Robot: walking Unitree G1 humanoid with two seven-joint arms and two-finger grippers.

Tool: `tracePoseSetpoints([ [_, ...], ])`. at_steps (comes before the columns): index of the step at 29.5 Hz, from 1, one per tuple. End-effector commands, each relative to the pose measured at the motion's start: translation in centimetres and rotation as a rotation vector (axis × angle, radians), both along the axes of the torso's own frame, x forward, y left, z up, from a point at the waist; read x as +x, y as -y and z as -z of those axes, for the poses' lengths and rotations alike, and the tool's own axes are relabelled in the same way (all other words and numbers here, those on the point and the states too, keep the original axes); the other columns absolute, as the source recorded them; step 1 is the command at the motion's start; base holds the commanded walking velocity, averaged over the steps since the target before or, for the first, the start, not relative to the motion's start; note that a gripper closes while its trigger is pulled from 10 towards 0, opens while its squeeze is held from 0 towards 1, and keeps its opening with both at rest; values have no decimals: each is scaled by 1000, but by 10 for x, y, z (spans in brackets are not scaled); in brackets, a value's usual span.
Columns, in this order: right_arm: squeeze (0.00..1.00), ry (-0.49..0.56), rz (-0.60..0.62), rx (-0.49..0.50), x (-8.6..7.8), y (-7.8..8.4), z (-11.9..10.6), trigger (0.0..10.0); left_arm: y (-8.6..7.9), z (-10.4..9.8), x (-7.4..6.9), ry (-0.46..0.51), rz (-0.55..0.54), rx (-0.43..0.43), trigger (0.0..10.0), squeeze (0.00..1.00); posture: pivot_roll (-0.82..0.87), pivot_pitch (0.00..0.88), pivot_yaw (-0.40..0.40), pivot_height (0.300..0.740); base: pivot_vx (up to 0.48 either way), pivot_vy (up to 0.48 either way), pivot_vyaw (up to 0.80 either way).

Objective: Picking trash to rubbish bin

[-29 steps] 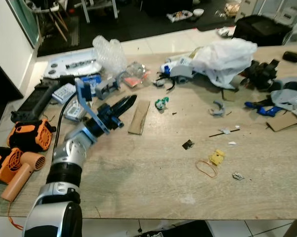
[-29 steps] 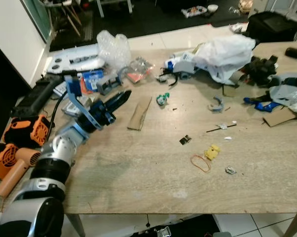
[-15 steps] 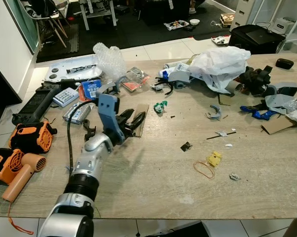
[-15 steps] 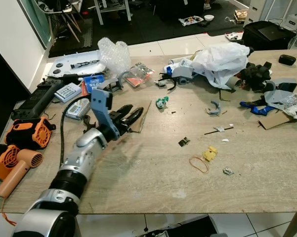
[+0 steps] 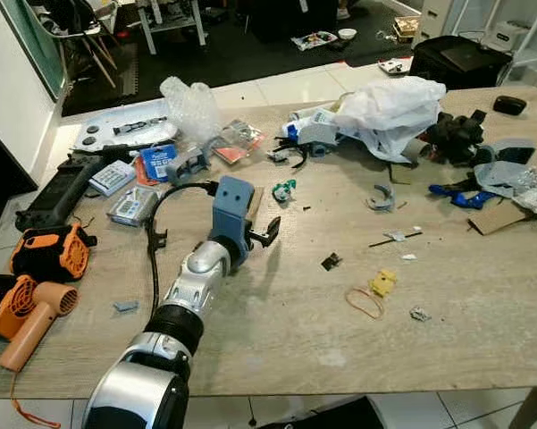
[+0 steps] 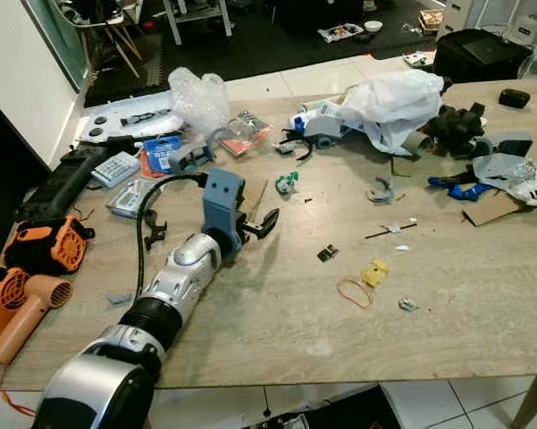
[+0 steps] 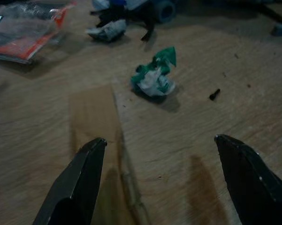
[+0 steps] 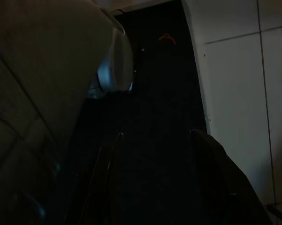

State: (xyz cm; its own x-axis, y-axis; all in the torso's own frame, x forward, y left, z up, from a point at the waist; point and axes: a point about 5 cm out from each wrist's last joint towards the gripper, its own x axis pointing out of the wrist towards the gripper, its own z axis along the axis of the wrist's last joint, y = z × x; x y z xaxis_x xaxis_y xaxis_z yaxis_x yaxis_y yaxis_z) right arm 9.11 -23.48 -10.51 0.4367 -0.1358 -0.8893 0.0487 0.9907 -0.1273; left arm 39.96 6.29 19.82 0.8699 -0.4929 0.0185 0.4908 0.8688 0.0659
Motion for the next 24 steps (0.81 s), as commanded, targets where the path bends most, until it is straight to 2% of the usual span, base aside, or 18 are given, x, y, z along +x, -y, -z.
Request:
tracePoseSetpoints([
  [1,0,-22,17,10,-15,-3,4,10000,3,10,0,-36,-23,57,10000,1000,-365,346,154,740,0,0,0],
  [2,0,-22,19,10,-17,-3,4,10000,2,11,1,-46,-42,80,10000,1000,-369,350,154,740,0,0,0],
  [3,0,-21,19,10,-18,-3,4,10000,1,12,2,-57,-57,90,10000,0,-369,350,154,740,0,0,0],
  [11,0,-15,27,3,-23,0,3,10000,-9,2,10,-76,-149,71,10000,0,-393,376,155,740,0,0,0],
  [17,0,-22,35,-2,-30,2,4,10000,-12,-15,15,-48,-185,-9,10000,0,-400,380,153,740,0,0,0],
  [24,0,-20,29,0,-28,1,4,10000,-24,-10,16,-44,-264,31,10000,0,-395,379,151,740,0,0,0],
])
